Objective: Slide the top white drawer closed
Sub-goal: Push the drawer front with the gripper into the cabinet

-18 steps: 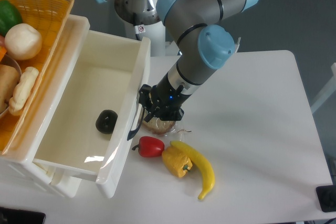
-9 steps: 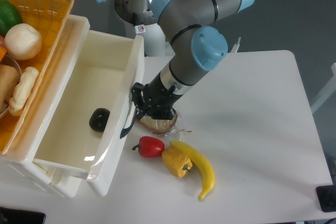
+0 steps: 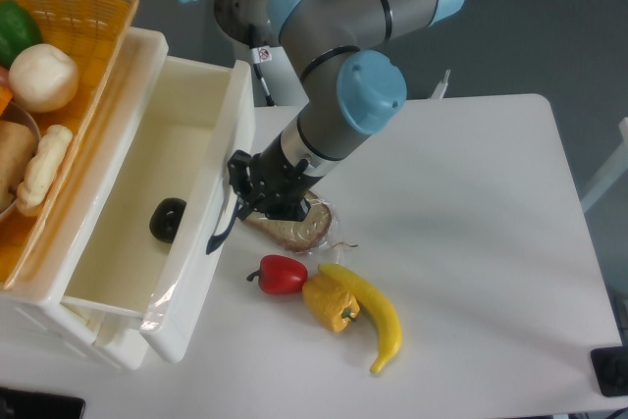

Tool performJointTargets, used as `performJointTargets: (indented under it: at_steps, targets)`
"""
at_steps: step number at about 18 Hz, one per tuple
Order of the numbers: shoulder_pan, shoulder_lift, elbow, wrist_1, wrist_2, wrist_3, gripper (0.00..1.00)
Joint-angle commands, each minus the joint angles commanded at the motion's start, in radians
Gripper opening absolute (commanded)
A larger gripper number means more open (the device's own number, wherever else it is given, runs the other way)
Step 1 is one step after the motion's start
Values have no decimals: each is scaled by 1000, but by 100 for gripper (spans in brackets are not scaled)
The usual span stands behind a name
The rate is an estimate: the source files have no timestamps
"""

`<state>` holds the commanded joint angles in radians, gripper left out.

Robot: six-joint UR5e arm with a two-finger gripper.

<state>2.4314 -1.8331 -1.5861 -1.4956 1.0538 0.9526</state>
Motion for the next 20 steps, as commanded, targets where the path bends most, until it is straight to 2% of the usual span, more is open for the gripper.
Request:
performJointTargets:
  at_steps: [14,20]
  targets:
    - [-124,9,-15,0,0,-51,0]
    - [-144,11,-23,1,0,-64,0]
